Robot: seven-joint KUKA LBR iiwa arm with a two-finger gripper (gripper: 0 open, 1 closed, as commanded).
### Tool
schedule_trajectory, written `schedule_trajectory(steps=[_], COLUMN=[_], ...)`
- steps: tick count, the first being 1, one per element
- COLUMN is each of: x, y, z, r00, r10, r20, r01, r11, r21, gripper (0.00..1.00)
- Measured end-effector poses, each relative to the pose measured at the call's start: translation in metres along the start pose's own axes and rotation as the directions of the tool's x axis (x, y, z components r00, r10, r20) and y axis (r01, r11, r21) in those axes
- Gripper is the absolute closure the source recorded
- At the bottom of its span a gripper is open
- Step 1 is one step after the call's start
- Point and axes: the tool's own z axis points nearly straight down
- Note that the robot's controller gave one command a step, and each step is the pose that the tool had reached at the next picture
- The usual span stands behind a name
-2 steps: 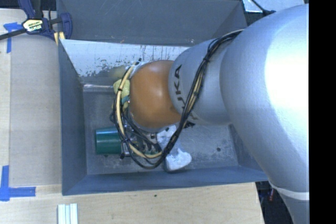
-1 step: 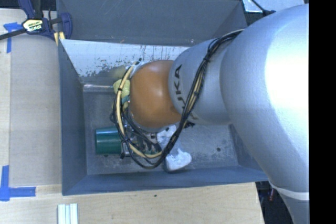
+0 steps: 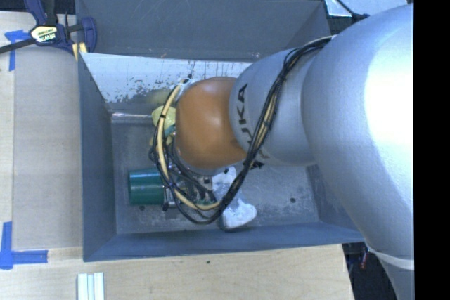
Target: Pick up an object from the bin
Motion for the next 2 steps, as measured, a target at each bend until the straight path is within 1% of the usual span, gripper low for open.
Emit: schedule_trajectory(steps=[1, 2], x=[0.001, -0.002], y=[0.0, 0.001], z=[-0.041, -0.087], r00=[1.0, 1.0], r10=[0.0, 0.0], r20=[-0.006, 0.001], r01=[0.0, 0.0], r11=[1.0, 1.0], r21=[0.002, 0.0], gripper=[1.0, 1.0])
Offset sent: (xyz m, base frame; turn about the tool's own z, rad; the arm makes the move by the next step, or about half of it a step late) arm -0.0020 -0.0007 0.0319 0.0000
